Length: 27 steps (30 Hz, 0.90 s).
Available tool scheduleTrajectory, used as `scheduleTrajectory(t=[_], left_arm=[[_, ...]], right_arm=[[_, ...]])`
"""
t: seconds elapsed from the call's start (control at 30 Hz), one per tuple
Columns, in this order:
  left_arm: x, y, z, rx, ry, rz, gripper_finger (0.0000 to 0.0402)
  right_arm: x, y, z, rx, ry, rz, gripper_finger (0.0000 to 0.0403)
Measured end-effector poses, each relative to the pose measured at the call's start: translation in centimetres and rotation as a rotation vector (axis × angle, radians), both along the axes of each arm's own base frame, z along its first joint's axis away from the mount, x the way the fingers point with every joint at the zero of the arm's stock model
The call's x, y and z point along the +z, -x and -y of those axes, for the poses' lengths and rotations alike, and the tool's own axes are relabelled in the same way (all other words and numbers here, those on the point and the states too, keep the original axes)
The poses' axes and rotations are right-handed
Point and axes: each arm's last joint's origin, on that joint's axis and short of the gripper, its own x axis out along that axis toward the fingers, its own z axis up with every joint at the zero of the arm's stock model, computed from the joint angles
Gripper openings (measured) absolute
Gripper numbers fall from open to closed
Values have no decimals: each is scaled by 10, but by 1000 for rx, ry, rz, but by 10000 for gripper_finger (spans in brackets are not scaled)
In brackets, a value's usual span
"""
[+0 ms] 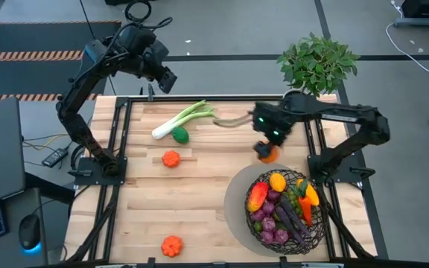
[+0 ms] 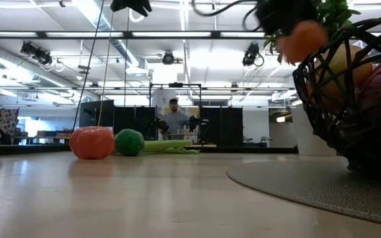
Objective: Build produce basket
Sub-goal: Put the orange into the black basket
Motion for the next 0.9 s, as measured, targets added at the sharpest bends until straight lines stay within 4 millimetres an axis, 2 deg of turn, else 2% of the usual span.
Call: scheduleTrajectory(t=[0.13,0.33,0.6,0.9], left_arm=[[0,-13,3,-3,-11,32,111],[-6,-32,11,-52,-27,14,110],[-20,-55,15,-103,-21,-38,111],[-25,-58,20,-215,-85,-122,112]], right_arm=[[11,24,-28,39,34,-87,351],[17,41,-62,33,91,-98,351],[-10,53,-99,-44,48,-171,351],[-44,56,-120,-154,11,-241,378]])
